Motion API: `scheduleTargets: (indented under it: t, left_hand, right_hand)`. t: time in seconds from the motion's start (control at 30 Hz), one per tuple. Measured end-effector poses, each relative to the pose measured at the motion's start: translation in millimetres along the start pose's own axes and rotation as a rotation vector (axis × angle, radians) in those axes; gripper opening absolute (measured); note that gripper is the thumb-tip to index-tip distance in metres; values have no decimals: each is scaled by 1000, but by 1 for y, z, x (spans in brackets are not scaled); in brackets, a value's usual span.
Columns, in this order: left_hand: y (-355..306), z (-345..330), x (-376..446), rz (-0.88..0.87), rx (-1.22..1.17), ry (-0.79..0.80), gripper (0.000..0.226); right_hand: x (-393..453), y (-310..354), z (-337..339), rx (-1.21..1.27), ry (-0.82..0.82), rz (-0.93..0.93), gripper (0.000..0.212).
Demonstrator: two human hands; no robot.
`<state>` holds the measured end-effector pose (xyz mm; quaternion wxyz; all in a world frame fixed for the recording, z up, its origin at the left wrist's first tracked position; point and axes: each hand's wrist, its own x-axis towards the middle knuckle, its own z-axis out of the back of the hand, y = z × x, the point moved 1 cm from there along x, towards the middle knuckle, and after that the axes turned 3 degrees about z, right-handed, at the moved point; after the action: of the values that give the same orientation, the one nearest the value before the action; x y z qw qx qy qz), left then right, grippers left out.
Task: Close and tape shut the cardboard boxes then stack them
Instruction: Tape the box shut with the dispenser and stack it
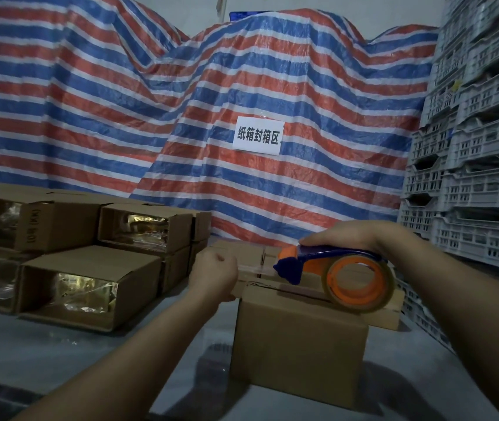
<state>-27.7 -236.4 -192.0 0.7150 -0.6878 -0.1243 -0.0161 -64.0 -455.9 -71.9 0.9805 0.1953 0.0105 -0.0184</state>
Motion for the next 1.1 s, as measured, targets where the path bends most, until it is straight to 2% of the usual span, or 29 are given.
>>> scheduleTargets:
  t: [0.1,0.3,0.37,0.43,0.67,0.77,0.83,0.97,1.03,1.1]
  left_hand:
    - [8,7,0,-19,121,42,18]
    - [15,7,4,66,94,114,16]
    - [19,7,6,78,112,109,15]
    - [23,8,6,93,136,105,3]
    - [39,5,9,111,163,103,15]
    - [45,2,9,113,178,87,15]
    - [49,-1,7,142,188,93,5]
    - [54,-7,2,215,185,131,40]
    - [54,-8,1,237,183,168,44]
    - [52,-8,0,258,189,193,38]
  right_hand:
    - [4,4,-3,-20,25,-10,49]
    - [12,7,-4,-97,0,-38,54]
    - [13,9,-6,-113,-1,-61,52]
    - [14,13,-8,-148,3,-73,49]
    - [17,13,-8,-154,12,-88,52]
    - [18,13,-8,-144,14,-80,51]
    - [17,14,-9,-142,21,-72,49]
    - [18,14,-9,-148,32,-70,48]
    - [19,13,-9,-148,37,-62,48]
    - [20,13,-9,-146,45,-48,49]
